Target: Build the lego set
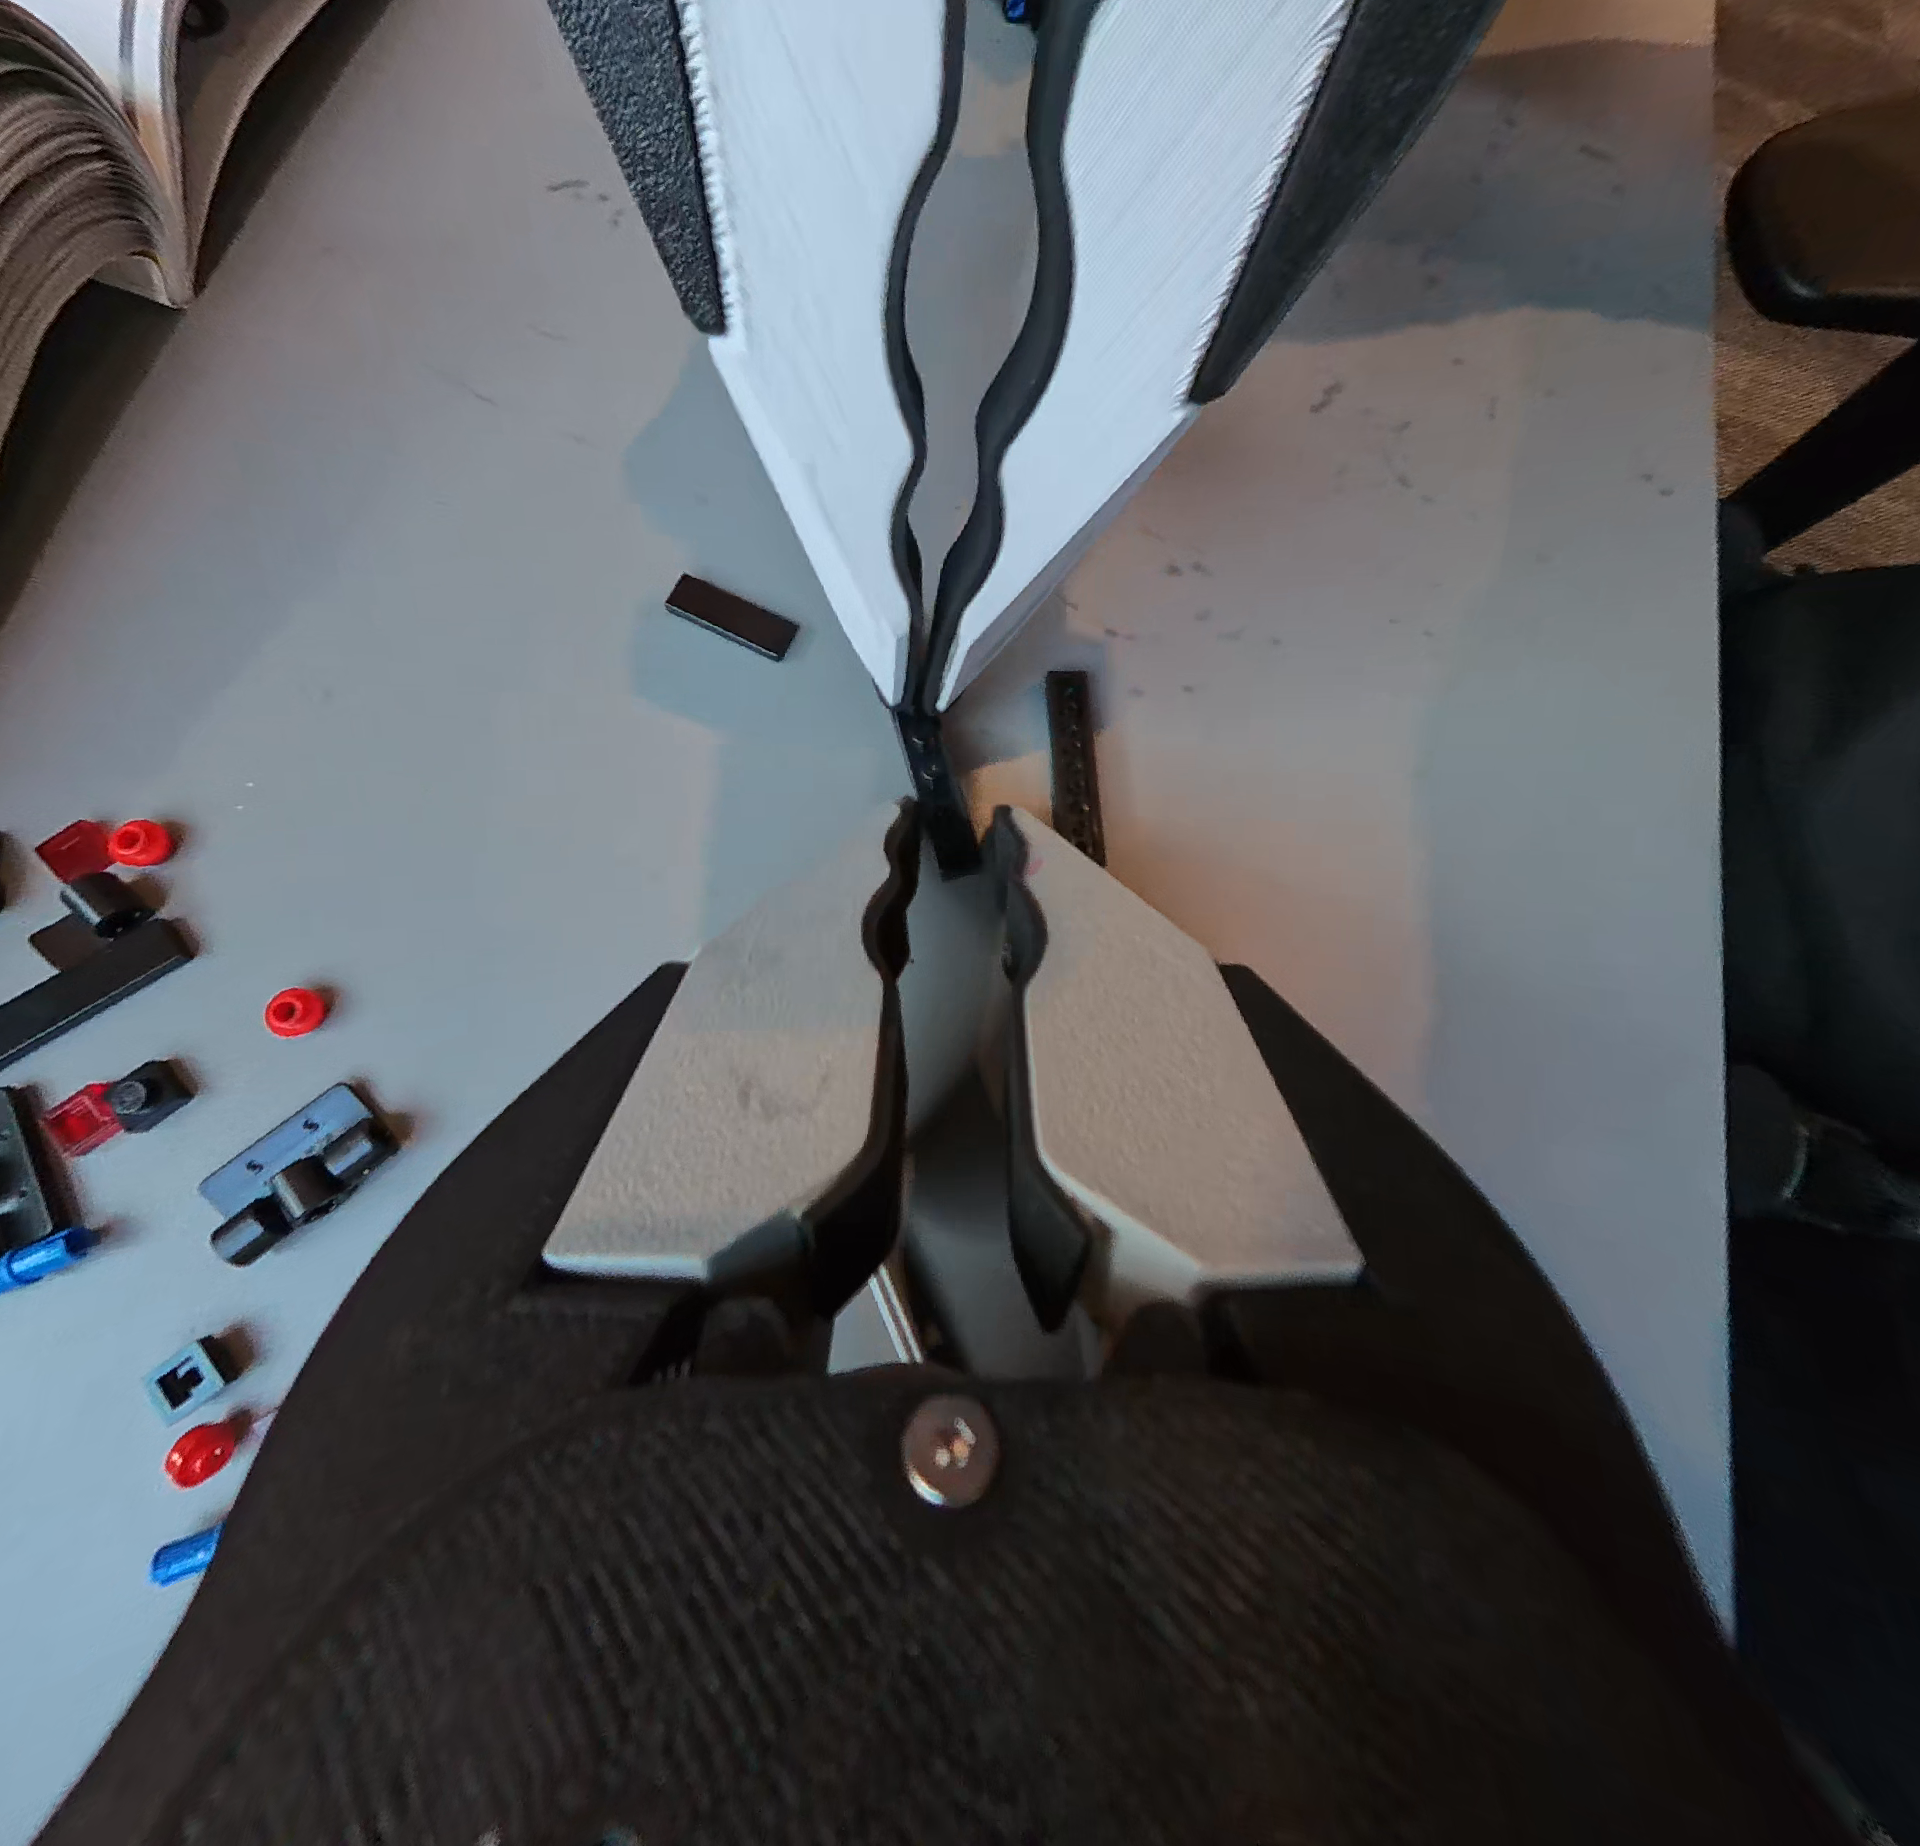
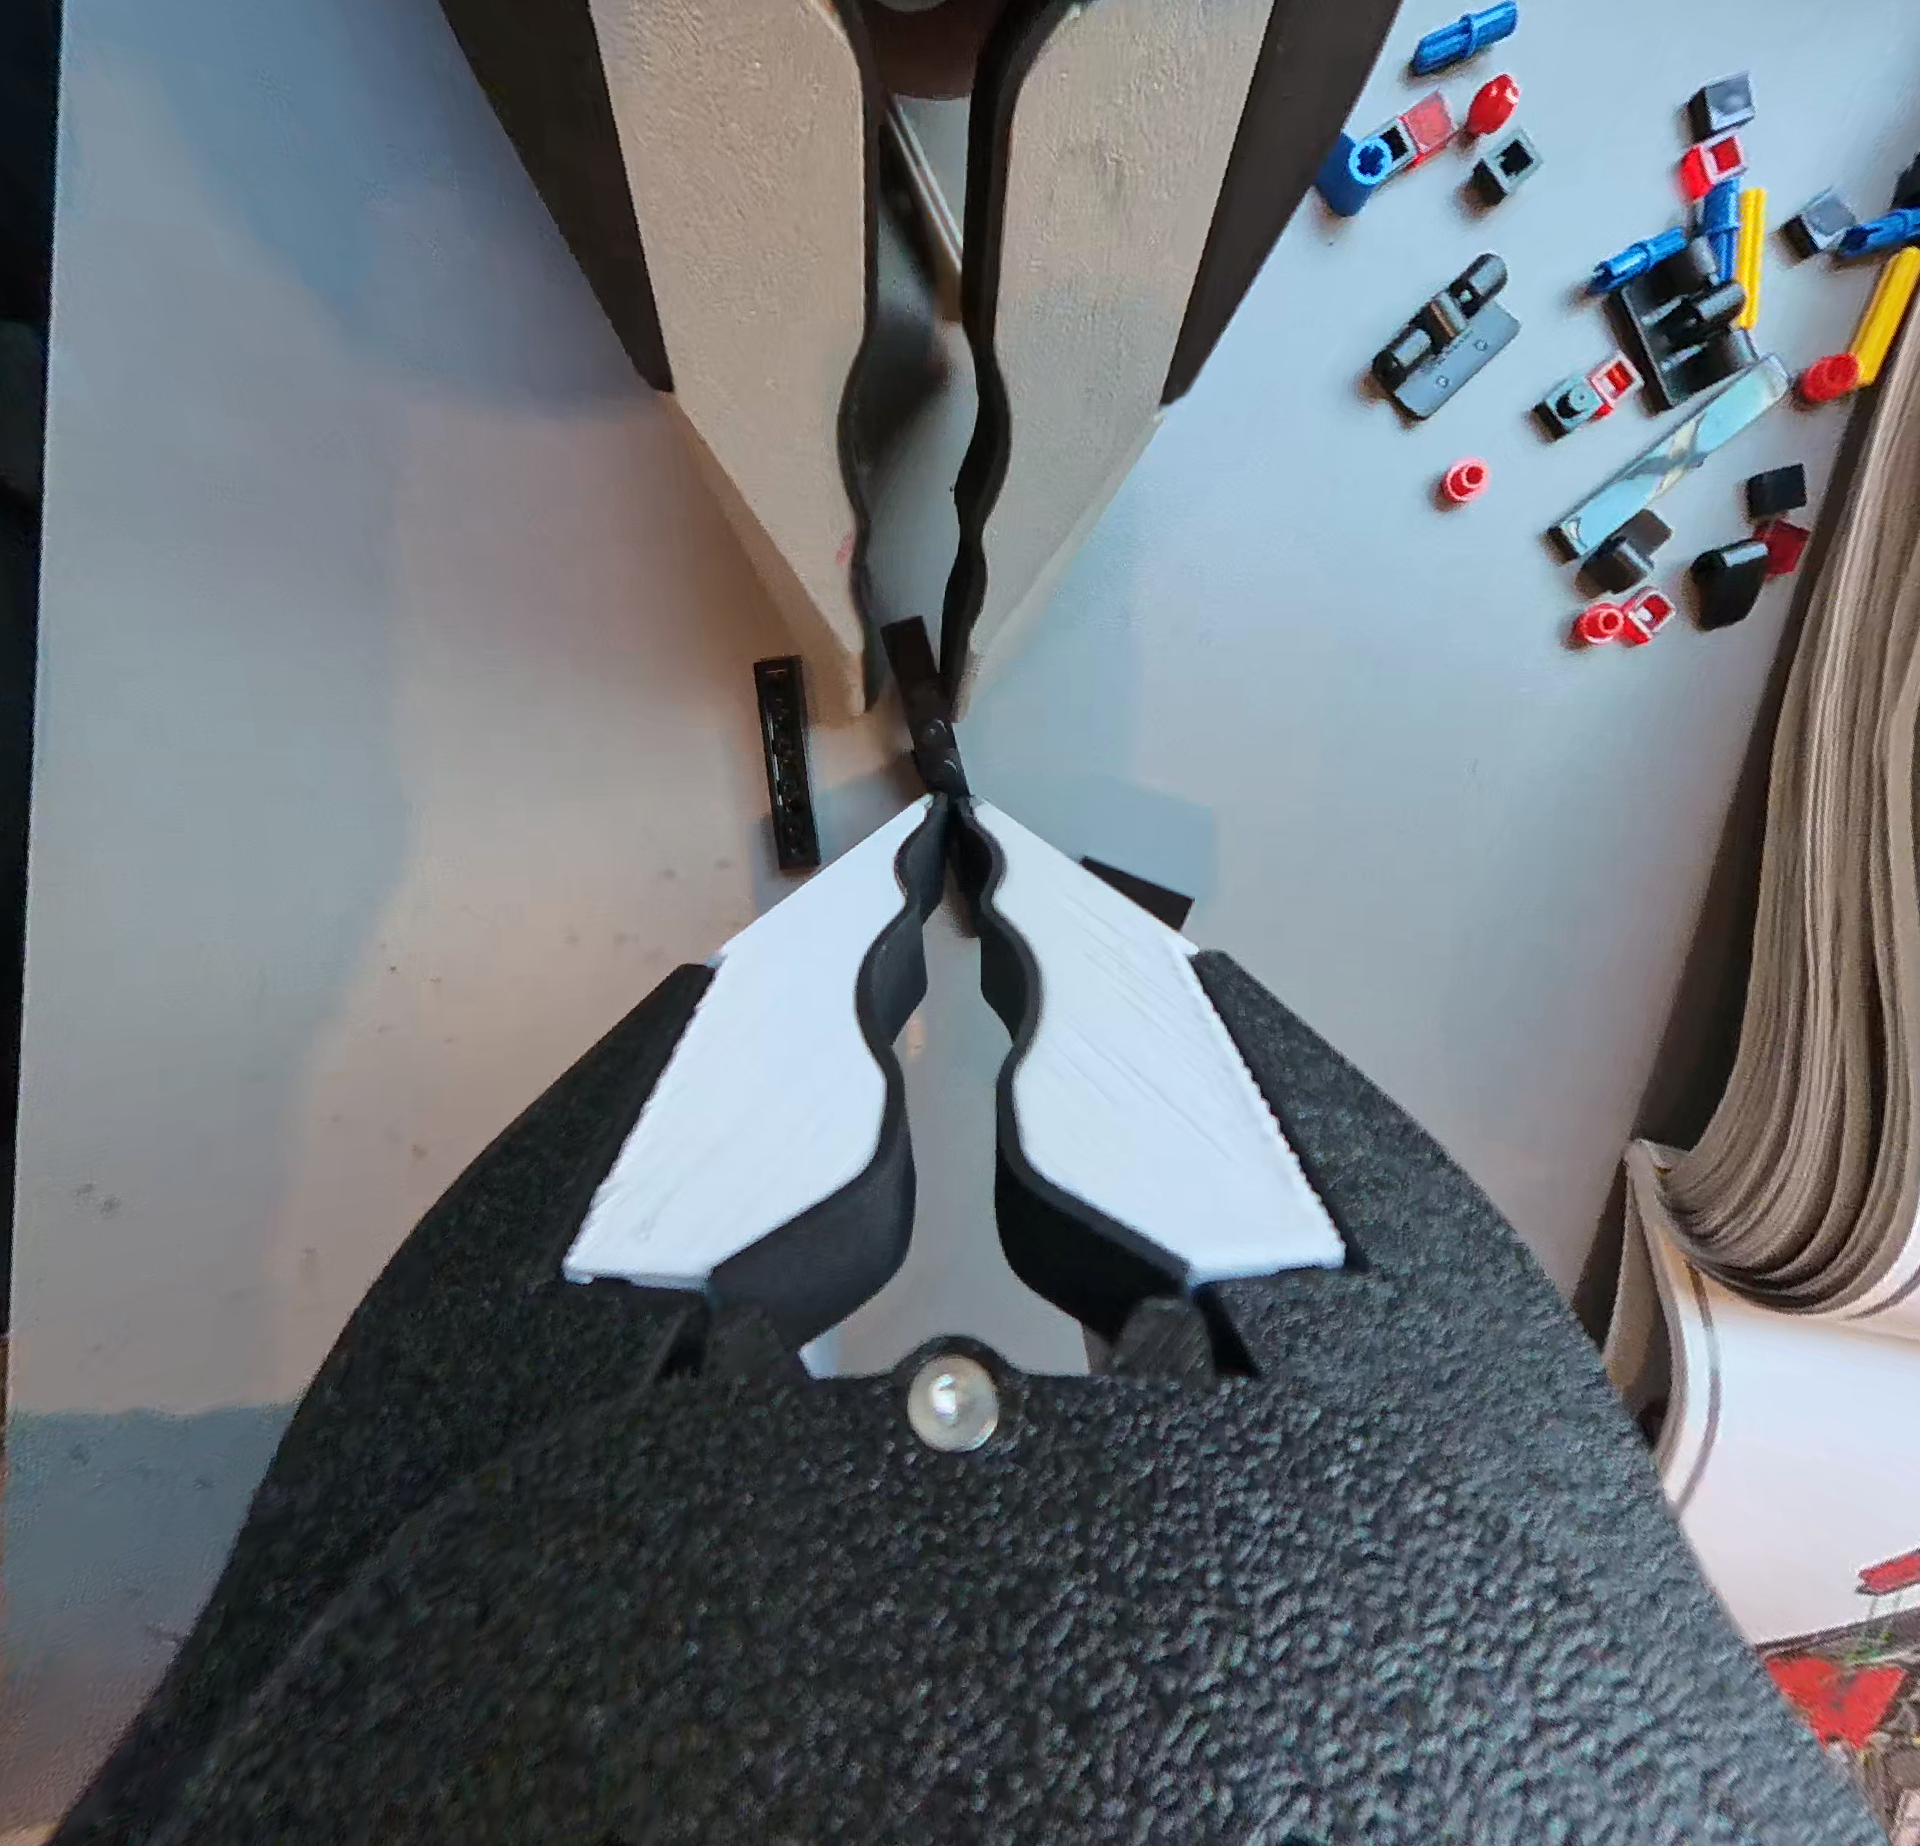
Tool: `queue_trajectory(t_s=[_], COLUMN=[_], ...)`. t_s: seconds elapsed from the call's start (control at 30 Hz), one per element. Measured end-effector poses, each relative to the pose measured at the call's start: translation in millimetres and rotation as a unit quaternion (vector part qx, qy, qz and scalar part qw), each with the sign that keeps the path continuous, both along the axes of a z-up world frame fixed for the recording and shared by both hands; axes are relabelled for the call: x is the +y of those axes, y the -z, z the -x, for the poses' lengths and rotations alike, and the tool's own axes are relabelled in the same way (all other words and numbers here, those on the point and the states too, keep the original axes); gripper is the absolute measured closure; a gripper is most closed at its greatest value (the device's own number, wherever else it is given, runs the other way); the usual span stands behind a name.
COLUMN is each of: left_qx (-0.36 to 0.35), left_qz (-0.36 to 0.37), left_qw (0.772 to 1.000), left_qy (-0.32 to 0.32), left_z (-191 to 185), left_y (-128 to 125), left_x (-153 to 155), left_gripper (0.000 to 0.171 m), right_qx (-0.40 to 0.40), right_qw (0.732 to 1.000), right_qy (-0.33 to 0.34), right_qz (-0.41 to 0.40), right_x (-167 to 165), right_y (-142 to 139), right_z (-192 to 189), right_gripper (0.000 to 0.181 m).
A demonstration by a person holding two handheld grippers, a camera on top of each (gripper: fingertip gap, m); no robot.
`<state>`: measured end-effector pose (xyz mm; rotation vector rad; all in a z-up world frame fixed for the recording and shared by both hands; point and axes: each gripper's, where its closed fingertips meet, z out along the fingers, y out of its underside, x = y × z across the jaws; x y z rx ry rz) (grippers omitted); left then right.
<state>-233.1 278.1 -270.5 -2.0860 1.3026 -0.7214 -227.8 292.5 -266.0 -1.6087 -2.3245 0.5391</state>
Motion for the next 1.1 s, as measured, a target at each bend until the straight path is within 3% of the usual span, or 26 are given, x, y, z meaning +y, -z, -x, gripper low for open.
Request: queue_trajectory(t_s=[0.17, 0.23, 0.37, 0.5, 1.1], left_qx=[0.011, 0.009, 0.001, -0.033, -0.012], left_qz=[-0.024, -0.028, -0.031, -0.048, -0.059], left_qw=[1.0, 1.0, 1.0, 0.998, 0.998], left_qy=[-0.008, -0.007, -0.006, -0.013, -0.024], left_z=[1, -2, -3, -5, -4], left_y=[1, 0, -3, -17, -9], left_x=[5, 5, 4, 8, 12], left_gripper=[0.165, 0.157, 0.157, 0.171, 0.171], right_qx=[-0.007, -0.016, -0.035, -0.04, -0.031], right_qw=[1.0, 1.0, 0.999, 0.999, 0.999], right_qy=[-0.002, -0.005, -0.011, -0.005, -0.004], right_qz=[-0.002, -0.008, -0.011, -0.003, -0.017], right_x=[0, 0, 0, 0, -1], right_y=[0, 0, 0, 1, 1], right_z=[0, 1, 1, 1, 3], right_gripper=[0.179, 0.179, 0.179, 0.179, 0.18])
